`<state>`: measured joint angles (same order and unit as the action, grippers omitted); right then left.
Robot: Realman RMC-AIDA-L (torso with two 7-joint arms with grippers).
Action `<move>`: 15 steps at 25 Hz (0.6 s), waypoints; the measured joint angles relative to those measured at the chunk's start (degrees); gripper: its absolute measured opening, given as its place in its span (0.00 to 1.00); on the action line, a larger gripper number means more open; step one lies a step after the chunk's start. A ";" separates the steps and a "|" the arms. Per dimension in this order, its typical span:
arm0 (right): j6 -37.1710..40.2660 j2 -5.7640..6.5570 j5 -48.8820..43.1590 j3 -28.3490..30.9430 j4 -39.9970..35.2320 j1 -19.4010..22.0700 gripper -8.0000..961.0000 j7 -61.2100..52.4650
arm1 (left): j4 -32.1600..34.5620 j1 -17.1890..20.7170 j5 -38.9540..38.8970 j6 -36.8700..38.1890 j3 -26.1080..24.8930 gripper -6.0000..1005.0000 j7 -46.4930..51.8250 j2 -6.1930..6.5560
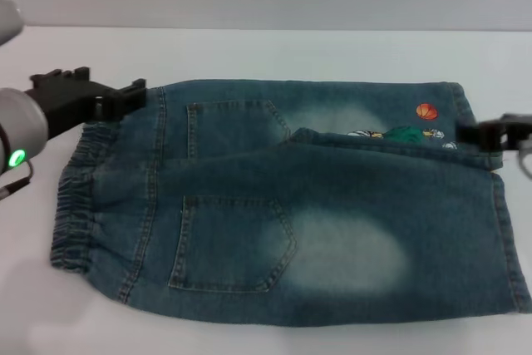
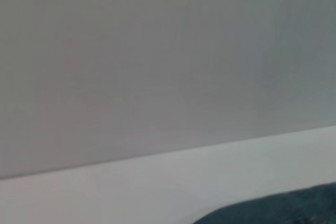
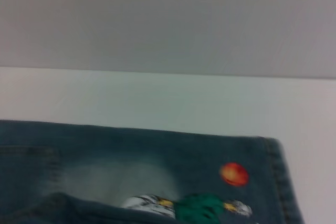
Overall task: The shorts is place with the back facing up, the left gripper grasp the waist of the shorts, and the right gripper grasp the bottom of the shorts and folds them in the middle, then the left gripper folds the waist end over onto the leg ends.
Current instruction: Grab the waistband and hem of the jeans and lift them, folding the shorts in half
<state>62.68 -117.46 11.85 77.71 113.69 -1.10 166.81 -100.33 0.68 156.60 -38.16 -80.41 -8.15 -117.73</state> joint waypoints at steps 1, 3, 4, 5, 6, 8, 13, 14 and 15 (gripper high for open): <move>0.53 -0.12 -0.15 0.59 1.37 0.52 0.61 0.03 | -0.44 -0.09 0.03 -1.73 -0.89 0.78 0.06 0.00; 2.34 -0.07 0.14 2.51 3.12 0.76 0.61 -0.33 | -1.23 -0.48 0.01 -5.34 -2.77 0.78 0.12 -0.02; 3.91 0.17 1.26 3.68 3.33 0.29 0.61 -0.30 | -1.68 -0.52 0.10 -6.53 -3.36 0.78 0.12 -0.03; 5.94 0.50 2.74 5.05 3.29 -0.47 0.61 -0.25 | -2.42 -0.46 0.19 -7.84 -4.00 0.78 0.14 -0.07; 8.21 0.71 4.23 6.32 3.22 -0.99 0.61 -0.07 | -3.08 -0.27 0.19 -8.69 -4.40 0.78 0.17 -0.09; 11.42 0.67 5.57 8.11 3.18 -1.17 0.61 0.01 | -4.83 0.46 0.20 -10.84 -5.64 0.78 0.46 -0.11; 11.73 -0.76 4.71 10.37 2.80 0.34 0.61 -1.14 | -4.76 -0.06 0.51 -16.29 -9.18 0.78 1.33 -0.13; 11.79 -0.84 4.59 10.46 2.50 0.36 0.61 -1.42 | -4.53 -0.27 0.63 -16.91 -9.45 0.78 1.34 -0.13; 11.90 -0.90 4.47 10.48 2.19 0.36 0.61 -1.69 | -3.81 -0.89 1.21 -18.29 -9.89 0.78 1.34 -0.13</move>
<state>74.58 -118.37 16.32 88.19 115.88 -0.74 165.11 -104.14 -0.22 157.82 -56.45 -90.29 -6.81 -117.86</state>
